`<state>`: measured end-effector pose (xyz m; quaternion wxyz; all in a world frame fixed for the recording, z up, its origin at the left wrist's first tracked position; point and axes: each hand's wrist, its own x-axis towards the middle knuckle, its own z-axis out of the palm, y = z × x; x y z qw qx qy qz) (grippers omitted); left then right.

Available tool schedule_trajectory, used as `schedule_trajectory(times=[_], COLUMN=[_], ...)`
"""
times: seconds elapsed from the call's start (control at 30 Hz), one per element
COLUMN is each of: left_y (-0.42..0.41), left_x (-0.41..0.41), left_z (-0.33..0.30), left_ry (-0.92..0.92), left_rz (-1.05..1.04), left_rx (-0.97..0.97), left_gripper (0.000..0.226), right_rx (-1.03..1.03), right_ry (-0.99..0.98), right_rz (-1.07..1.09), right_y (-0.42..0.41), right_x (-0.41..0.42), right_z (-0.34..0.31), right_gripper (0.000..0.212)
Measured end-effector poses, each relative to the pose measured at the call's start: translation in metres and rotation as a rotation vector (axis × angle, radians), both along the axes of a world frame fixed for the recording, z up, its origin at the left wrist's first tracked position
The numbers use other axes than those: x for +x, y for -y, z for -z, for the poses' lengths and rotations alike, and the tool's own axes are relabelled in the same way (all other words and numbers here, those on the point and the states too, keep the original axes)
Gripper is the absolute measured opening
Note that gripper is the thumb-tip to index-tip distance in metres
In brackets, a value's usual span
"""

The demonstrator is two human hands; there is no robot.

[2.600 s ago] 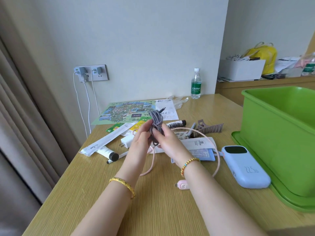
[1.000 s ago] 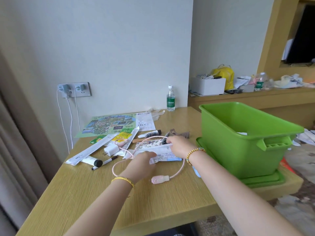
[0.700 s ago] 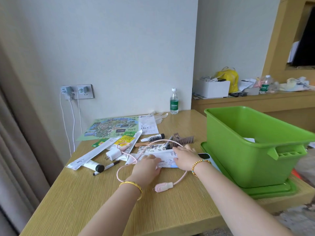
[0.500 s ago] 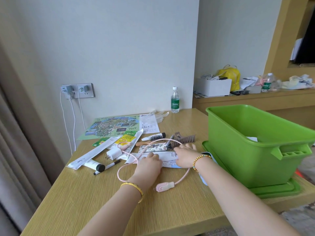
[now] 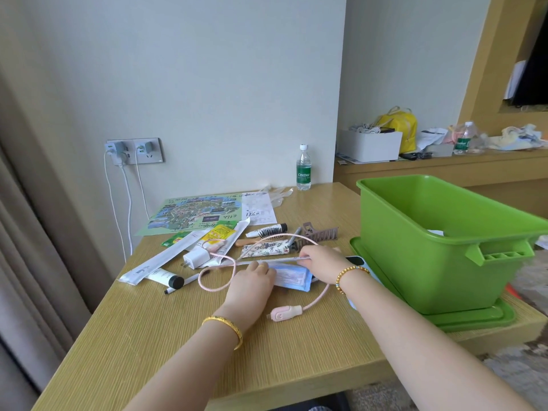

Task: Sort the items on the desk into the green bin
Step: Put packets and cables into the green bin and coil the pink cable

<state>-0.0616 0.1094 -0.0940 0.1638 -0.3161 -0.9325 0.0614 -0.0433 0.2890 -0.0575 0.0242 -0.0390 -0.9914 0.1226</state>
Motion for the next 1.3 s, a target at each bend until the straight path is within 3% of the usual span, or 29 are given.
schedule_trajectory(times=[0.13, 0.23, 0.37, 0.53, 0.63, 0.77, 0.97, 1.13, 1.23, 1.3], left_y=[0.005, 0.008, 0.021, 0.045, 0.048, 0.026, -0.044, -0.105, -0.138, -0.158], left_x=[0.003, 0.008, 0.008, 0.004, 0.006, 0.012, 0.038, 0.061, 0.075, 0.083], left_z=[-0.007, -0.023, -0.048, -0.072, -0.083, -0.105, -0.149, -0.179, -0.188, -0.188], left_ry=[-0.058, -0.084, 0.169, 0.513, 0.626, 0.611, 0.807, 1.010, 1.020, 1.068], left_rz=[0.059, 0.086, 0.034, -0.061, -0.116, -0.137, -0.054, 0.163, 0.215, 0.205], left_rx=[0.029, 0.275, 0.688, 1.193, 1.334, 1.447, 1.656, 1.839, 1.769, 1.690], left_gripper=[0.025, 0.022, 0.016, 0.021, 0.023, 0.021, 0.024, 0.034, 0.022, 0.019], right_rx=[-0.108, -0.159, -0.507, -0.736, -0.861, -0.803, -0.525, -0.224, -0.113, -0.105], right_ry=[-0.043, -0.147, -0.231, -0.462, -0.624, -0.851, -1.082, -1.275, -1.179, -1.084], right_rz=[0.029, 0.048, 0.056, 0.153, 0.192, 0.215, 0.210, 0.434, 0.459, 0.368], right_y=[0.000, 0.000, 0.004, 0.009, 0.012, 0.005, -0.043, -0.103, -0.133, -0.142], right_x=[0.005, 0.009, 0.009, 0.014, 0.022, 0.039, 0.087, 0.141, 0.157, 0.158], right_z=[-0.002, -0.013, -0.043, -0.079, -0.100, -0.133, -0.176, -0.187, -0.181, -0.173], right_gripper=[0.017, 0.011, 0.013, 0.019, 0.023, 0.034, 0.032, 0.025, 0.020, 0.021])
